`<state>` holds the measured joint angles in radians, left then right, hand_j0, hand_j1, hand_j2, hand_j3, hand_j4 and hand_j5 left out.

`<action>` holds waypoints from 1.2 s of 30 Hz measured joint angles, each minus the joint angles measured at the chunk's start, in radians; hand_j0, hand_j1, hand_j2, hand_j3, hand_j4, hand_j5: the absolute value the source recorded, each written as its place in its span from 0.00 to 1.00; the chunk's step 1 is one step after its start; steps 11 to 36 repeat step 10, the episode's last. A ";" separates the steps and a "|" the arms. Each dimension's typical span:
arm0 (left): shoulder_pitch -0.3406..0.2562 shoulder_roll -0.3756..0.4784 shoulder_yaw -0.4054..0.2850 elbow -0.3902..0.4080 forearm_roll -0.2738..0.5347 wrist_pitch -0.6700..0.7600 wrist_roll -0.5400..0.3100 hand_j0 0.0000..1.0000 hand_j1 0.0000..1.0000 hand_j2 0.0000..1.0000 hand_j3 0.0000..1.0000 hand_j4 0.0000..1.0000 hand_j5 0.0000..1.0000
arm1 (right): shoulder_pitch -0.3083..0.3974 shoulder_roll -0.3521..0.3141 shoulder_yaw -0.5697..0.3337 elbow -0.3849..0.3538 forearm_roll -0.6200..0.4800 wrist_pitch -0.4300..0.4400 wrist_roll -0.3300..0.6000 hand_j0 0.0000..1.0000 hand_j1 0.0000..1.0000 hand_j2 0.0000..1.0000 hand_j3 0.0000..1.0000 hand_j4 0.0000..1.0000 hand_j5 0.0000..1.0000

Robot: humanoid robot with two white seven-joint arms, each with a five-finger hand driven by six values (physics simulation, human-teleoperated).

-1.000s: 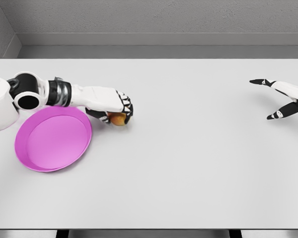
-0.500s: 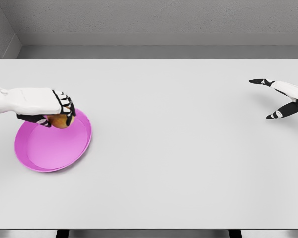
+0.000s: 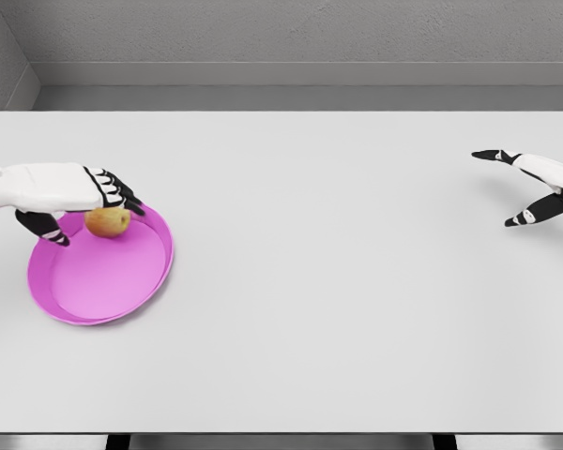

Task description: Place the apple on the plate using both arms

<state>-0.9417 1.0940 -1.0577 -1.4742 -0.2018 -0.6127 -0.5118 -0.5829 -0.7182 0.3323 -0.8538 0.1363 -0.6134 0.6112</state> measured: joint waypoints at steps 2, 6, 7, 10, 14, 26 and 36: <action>-0.005 -0.014 0.033 0.090 0.023 0.000 0.002 1.00 1.00 1.00 1.00 1.00 1.00 | 0.000 0.000 0.000 -0.001 -0.001 0.000 0.000 1.00 1.00 1.00 1.00 1.00 1.00; -0.019 -0.127 0.103 0.388 0.072 0.000 0.002 1.00 1.00 1.00 1.00 1.00 1.00 | -0.002 0.000 0.000 -0.004 -0.001 0.000 0.000 1.00 1.00 1.00 1.00 1.00 1.00; -0.020 -0.148 0.114 0.430 0.076 0.000 0.002 1.00 1.00 1.00 1.00 1.00 1.00 | -0.002 0.000 0.000 -0.004 -0.001 0.000 0.000 1.00 1.00 1.00 1.00 1.00 1.00; -0.014 -0.187 0.131 0.499 0.083 0.000 0.001 1.00 1.00 1.00 1.00 1.00 1.00 | 0.000 -0.001 0.000 -0.004 -0.001 0.000 0.000 1.00 1.00 1.00 1.00 1.00 1.00; -0.014 -0.187 0.131 0.499 0.083 0.000 0.001 1.00 1.00 1.00 1.00 1.00 1.00 | 0.000 -0.001 0.000 -0.004 -0.001 0.000 0.000 1.00 1.00 1.00 1.00 1.00 1.00; -0.014 -0.187 0.131 0.499 0.083 0.000 0.001 1.00 1.00 1.00 1.00 1.00 1.00 | 0.000 -0.001 0.000 -0.004 -0.001 0.000 0.000 1.00 1.00 1.00 1.00 1.00 1.00; -0.014 -0.187 0.131 0.499 0.083 0.000 0.001 1.00 1.00 1.00 1.00 1.00 1.00 | 0.000 -0.001 0.000 -0.004 -0.001 0.000 0.000 1.00 1.00 1.00 1.00 1.00 1.00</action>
